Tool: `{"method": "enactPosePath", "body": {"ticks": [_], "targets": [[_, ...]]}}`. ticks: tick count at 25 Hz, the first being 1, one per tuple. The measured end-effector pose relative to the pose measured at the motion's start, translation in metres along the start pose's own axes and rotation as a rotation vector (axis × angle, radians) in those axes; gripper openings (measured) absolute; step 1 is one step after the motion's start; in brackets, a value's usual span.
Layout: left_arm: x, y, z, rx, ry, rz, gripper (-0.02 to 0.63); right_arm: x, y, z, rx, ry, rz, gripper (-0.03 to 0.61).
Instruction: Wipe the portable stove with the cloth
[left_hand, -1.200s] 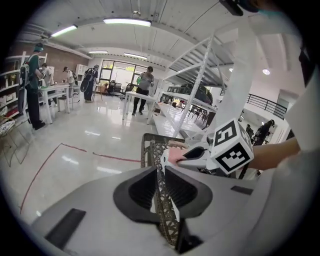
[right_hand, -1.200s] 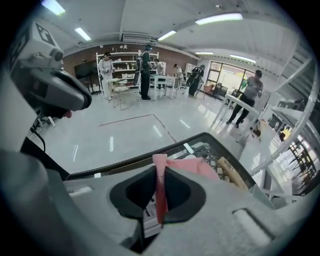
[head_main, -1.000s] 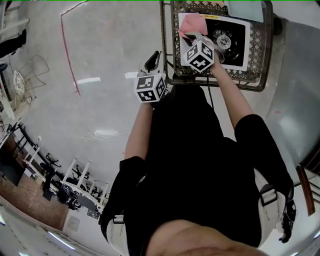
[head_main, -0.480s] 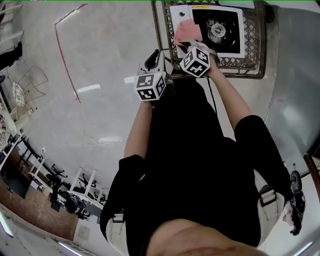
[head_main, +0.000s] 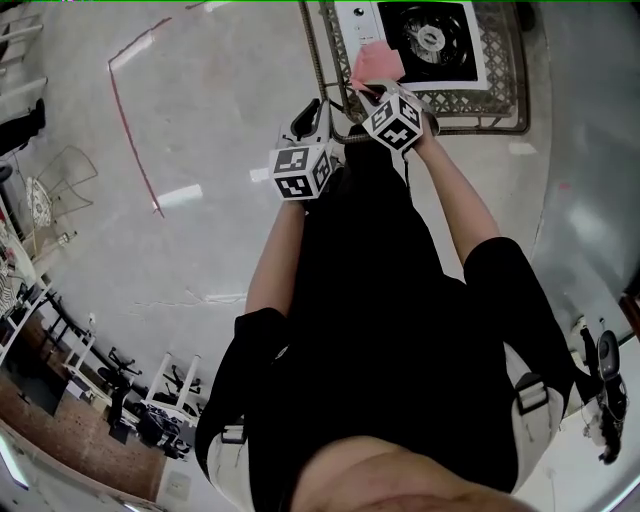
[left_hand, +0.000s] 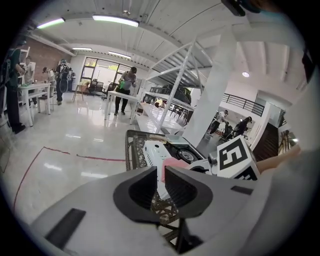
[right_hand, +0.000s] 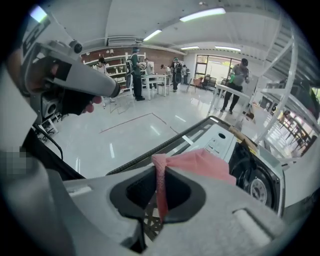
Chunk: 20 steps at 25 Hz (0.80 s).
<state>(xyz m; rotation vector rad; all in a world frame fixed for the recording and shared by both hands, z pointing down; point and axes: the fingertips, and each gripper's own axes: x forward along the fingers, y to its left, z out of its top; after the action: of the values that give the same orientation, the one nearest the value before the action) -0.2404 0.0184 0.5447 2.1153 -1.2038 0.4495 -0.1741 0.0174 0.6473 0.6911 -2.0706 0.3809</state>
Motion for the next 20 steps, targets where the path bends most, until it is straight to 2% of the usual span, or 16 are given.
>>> {"method": "enactPosePath", "body": {"ticks": [5, 8, 12, 17, 20], "targets": [[-0.020, -0.015, 0.003, 0.045, -0.035, -0.041, 0.046, -0.008, 0.019, -0.006, 0.021, -0.018, -0.034, 0.031], [-0.033, -0.033, 0.013, 0.062, -0.075, -0.075, 0.046, -0.033, 0.018, -0.003, 0.109, -0.068, -0.103, 0.029], [-0.057, -0.055, 0.033, 0.084, -0.149, -0.125, 0.046, -0.093, 0.009, 0.020, 0.256, -0.250, -0.284, 0.028], [-0.087, -0.071, 0.083, 0.155, -0.374, -0.113, 0.046, -0.185, -0.003, 0.038, 0.364, -0.443, -0.466, 0.023], [-0.088, -0.093, 0.087, 0.179, -0.395, -0.116, 0.046, -0.233, -0.006, 0.034, 0.381, -0.536, -0.530, 0.021]]}}
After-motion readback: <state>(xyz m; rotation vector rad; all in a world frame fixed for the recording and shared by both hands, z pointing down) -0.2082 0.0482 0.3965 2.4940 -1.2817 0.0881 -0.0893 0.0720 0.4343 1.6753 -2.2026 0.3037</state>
